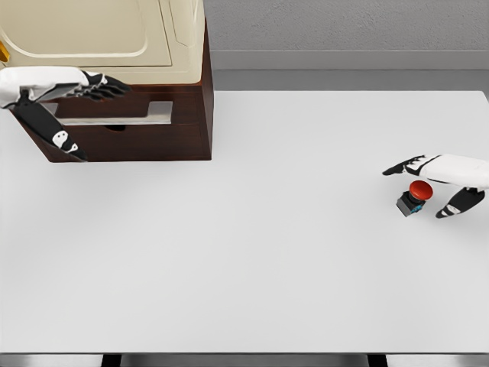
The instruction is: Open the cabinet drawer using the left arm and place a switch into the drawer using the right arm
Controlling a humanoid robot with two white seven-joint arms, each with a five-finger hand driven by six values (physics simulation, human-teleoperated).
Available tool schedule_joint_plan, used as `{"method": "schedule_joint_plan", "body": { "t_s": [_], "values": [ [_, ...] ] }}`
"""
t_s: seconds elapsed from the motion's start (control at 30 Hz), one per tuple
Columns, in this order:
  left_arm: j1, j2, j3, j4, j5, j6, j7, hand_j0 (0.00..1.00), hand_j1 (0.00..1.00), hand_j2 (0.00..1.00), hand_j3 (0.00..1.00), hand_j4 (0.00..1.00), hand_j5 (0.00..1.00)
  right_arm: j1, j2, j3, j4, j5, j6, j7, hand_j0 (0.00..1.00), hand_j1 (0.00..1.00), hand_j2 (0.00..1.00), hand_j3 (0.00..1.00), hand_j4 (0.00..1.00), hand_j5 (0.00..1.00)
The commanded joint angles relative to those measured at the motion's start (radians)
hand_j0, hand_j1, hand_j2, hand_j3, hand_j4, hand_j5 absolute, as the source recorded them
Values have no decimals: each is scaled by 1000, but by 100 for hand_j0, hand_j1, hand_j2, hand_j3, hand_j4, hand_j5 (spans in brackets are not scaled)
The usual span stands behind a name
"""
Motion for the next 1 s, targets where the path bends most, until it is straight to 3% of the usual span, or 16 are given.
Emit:
{"method": "schedule_joint_plan", "body": {
  "t_s": [0.0,0.17,0.27,0.37,0.97],
  "values": [
    [0,-1,10,-3,-31,9,7,100,100,100,100,100,100,0,7,3,10,-4,3,0,100,100,100,100,100,100],
    [6,-4,16,-3,-81,9,5,100,100,100,100,100,100,-2,16,6,9,22,3,0,99,99,99,99,99,99],
    [41,-4,19,2,-84,9,10,100,100,100,100,100,100,-3,21,5,9,23,3,0,94,94,94,94,94,94],
    [130,-1,126,5,-84,9,8,100,100,100,100,100,100,-2,22,6,9,34,3,0,89,89,89,89,89,89],
    [169,18,151,9,-98,12,10,100,100,100,100,100,100,-3,18,3,4,34,3,0,83,83,83,83,83,83]
  ]
}}
